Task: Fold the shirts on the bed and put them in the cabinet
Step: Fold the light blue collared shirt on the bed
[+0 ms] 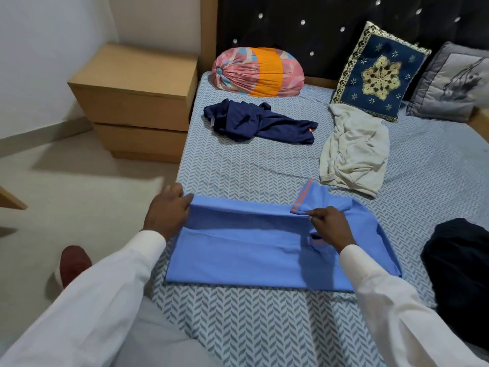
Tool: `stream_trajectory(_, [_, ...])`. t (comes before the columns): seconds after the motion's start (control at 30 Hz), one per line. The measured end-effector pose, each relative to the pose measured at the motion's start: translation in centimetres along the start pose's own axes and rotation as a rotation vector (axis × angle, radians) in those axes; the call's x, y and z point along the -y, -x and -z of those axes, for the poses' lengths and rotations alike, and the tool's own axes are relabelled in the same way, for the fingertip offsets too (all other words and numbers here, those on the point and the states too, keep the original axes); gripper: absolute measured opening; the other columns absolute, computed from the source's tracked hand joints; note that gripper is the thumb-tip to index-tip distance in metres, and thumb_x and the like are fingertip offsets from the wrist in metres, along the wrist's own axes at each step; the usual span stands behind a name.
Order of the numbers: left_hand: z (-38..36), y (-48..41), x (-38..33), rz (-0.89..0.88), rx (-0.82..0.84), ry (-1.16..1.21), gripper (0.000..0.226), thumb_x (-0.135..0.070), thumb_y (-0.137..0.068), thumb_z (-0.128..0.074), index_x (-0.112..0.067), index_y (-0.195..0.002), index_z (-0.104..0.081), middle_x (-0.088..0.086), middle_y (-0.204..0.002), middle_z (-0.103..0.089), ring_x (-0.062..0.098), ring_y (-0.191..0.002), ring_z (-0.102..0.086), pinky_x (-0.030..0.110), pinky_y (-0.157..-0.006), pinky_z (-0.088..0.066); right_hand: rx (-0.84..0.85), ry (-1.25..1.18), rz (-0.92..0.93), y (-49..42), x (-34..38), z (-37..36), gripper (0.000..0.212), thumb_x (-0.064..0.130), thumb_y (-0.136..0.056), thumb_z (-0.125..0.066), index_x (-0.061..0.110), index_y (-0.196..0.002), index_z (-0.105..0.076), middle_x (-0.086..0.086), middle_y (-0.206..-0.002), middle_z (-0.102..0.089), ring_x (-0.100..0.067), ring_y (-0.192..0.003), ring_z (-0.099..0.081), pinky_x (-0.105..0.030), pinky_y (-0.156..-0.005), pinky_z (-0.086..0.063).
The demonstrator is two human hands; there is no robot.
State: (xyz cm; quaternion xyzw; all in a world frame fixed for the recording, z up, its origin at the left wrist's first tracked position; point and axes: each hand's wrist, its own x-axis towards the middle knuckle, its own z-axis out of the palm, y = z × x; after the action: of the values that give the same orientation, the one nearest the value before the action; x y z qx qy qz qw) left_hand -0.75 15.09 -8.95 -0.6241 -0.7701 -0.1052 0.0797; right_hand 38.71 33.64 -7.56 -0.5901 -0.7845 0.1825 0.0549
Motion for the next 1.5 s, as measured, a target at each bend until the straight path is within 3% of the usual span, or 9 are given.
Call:
stream_trajectory(0.23, [-1.2, 3.9, -0.7, 0.022, 0.178, -0.190, 0.022, -0.020, -0.069, -0.073, -0.013, -0.090, -0.074, 0.017, -0.092, -0.059, 0.035, -0.078, -0.049, 0.038, -0.061, -0.039, -0.047, 0.180, -0.058, 2.1, 0.9, -0.3, 0.020, 0.035, -0.081, -0.063, 0.026, -0.089, -0.078, -0.011, -0.098, -0.058, -0.039, -0.101, -0.059, -0.040, -0.078, -0.048])
stream_trajectory(0.4, [-0.4, 2.9, -4.3, 0.155, 0.282, -0.092, 0.067, -0.040, -0.077, -0.029, -0.001, -0.118, -0.066, 0.022, -0.136, -0.053, 0.041, -0.122, -0.046, 0.052, -0.098, -0.028, 0.026, 0.360, -0.097, 1.9, 2.1, -1.0, 0.060, 0.079, -0.077, -0.054, 0.027, -0.095, -0.076, -0.010, -0.112, -0.058, -0.037, -0.112, -0.054, -0.045, -0.091, -0.044])
stream_trajectory(0.5, [-1.3, 2.0, -8.8, 0.089, 0.418, 0.120, 0.087, -0.050, -0.081, -0.005, -0.010, -0.155, -0.026, 0.017, -0.163, -0.012, 0.037, -0.151, -0.008, 0.055, -0.120, -0.004, -0.098, 0.278, -0.043, 1.1, 3.8, -1.5, 0.047, 0.062, -0.074, -0.066, 0.024, -0.101, -0.070, -0.010, -0.112, -0.059, -0.035, -0.108, -0.055, -0.043, -0.087, -0.044])
stream_trajectory(0.73, [-6.0, 3.7, -16.3, -0.107, 0.595, 0.136, 0.100, -0.085, -0.068, 0.017, -0.033, -0.153, 0.020, 0.005, -0.159, 0.032, 0.030, -0.146, 0.030, 0.056, -0.113, 0.020, 0.088, 0.333, -0.080, -1.9, 5.9, -4.1, 0.069, 0.031, -0.077, -0.073, 0.021, -0.136, -0.040, -0.013, -0.134, -0.045, -0.039, -0.120, -0.048, -0.045, -0.087, -0.050])
stream_trajectory(0.9, [-6.4, 3.4, -16.0, -0.112, 0.638, 0.141, 0.109, -0.087, -0.050, 0.034, -0.035, -0.146, 0.032, 0.004, -0.155, 0.039, 0.030, -0.142, 0.037, 0.057, -0.112, 0.023, -0.039, -0.223, -0.464, -5.1, 1.6, 0.0, 0.058, 0.042, -0.087, -0.065, 0.009, -0.131, -0.048, -0.019, -0.123, -0.061, -0.038, -0.115, -0.061, -0.039, -0.090, -0.048])
stream_trajectory(1.0, [-6.3, 3.3, -16.1, -0.098, 0.660, 0.145, 0.108, -0.087, -0.046, 0.036, -0.036, -0.141, 0.036, 0.003, -0.153, 0.041, 0.030, -0.141, 0.038, 0.058, -0.112, 0.022, -0.032, -0.787, -0.629, -3.0, -3.5, 2.9, 0.014, 0.016, -0.074, -0.067, 0.008, -0.082, -0.059, -0.009, -0.074, -0.065, -0.022, -0.066, -0.062, -0.024, -0.056, -0.050])
stream_trajectory(1.23, [-5.5, 3.1, -16.3, -0.091, 0.686, 0.126, 0.099, -0.091, -0.066, 0.016, -0.035, -0.146, 0.030, 0.001, -0.153, 0.038, 0.029, -0.145, 0.032, 0.057, -0.115, 0.020, -0.097, -1.666, -0.610, 6.1, -6.7, 1.2, 0.031, -0.012, -0.090, -0.043, 0.013, -0.073, -0.049, -0.001, -0.054, -0.059, -0.012, -0.050, -0.059, -0.019, -0.050, -0.051])
stream_trajectory(1.37, [-4.5, 2.6, -16.0, -0.055, 0.571, 0.156, 0.065, -0.054, -0.100, -0.039, -0.022, -0.154, -0.024, 0.010, -0.163, -0.015, 0.034, -0.150, -0.011, 0.059, -0.118, -0.008, -0.216, -1.762, -0.479, 7.2, -6.4, 0.3, 0.036, -0.018, -0.088, -0.046, 0.017, -0.085, -0.050, -0.003, -0.064, -0.054, -0.014, -0.053, -0.059, -0.022, -0.049, -0.052])
stream_trajectory(1.5, [-3.7, 1.4, -15.8, -0.052, 0.416, 0.023, 0.023, -0.021, -0.081, -0.074, -0.017, -0.099, -0.059, 0.011, -0.094, -0.055, 0.035, -0.085, -0.054, 0.044, -0.065, -0.048, -0.219, -1.675, -0.507, 6.7, -5.7, 0.0, 0.032, -0.014, -0.089, -0.047, 0.016, -0.078, -0.045, -0.001, -0.055, -0.051, -0.015, -0.048, -0.059, -0.024, -0.048, -0.052])
